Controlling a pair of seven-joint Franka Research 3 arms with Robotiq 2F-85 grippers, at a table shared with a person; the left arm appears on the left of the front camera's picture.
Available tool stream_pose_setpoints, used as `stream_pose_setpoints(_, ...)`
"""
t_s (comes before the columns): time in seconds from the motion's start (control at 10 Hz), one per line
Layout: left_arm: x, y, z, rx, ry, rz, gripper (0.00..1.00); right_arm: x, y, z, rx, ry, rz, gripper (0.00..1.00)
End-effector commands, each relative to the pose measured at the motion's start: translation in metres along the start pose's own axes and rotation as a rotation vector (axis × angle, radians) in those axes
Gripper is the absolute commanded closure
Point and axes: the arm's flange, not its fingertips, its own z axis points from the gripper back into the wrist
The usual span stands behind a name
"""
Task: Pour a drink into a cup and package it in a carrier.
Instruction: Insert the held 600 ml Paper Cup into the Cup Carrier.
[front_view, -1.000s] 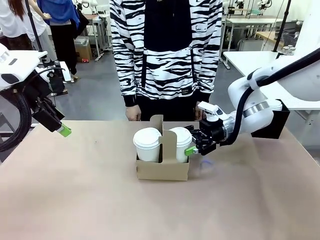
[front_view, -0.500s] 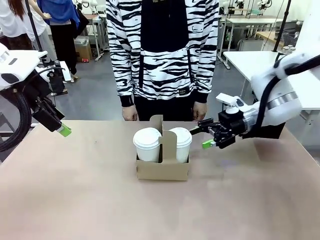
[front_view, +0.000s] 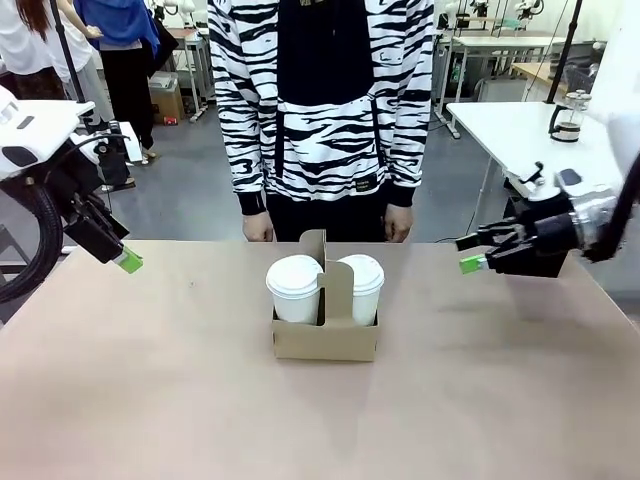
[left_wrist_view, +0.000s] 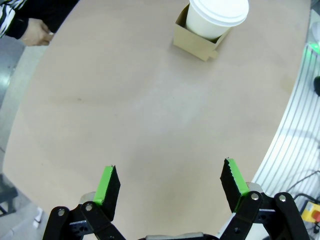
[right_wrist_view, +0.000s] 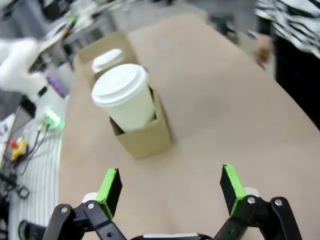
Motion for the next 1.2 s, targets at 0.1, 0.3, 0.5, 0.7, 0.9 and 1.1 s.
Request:
stream_pose_setpoints(0.1, 0.001, 0.002, 0.002, -0.006, 0.007, 0.009, 0.00, 0.000, 0.041, 0.000, -0.158, -0.002, -0.207, 0.00)
stream_pose_setpoints(0.3, 0.001, 0.002, 0.002, -0.006, 0.007, 0.009, 0.00, -0.007, 0.026, 0.011, -0.115, 0.011, -0.135, 0.00)
stream_pose_setpoints(0.5, 0.001, 0.002, 0.002, -0.006, 0.007, 0.009, 0.00, -0.007, 0.026, 0.011, -0.115, 0.011, -0.135, 0.00)
stream_pose_setpoints(0.7, 0.001, 0.002, 0.002, -0.006, 0.007, 0.009, 0.00, -0.007, 0.026, 0.011, -0.115, 0.011, -0.135, 0.00)
stream_pose_setpoints(0.9, 0.001, 0.002, 0.002, -0.006, 0.007, 0.009, 0.00, -0.007, 0.026, 0.011, -0.115, 0.011, -0.135, 0.00)
stream_pose_setpoints(1.1, 0.001, 0.002, 0.002, -0.006, 0.007, 0.009, 0.00, -0.007, 0.026, 0.011, -0.115, 0.011, -0.135, 0.00)
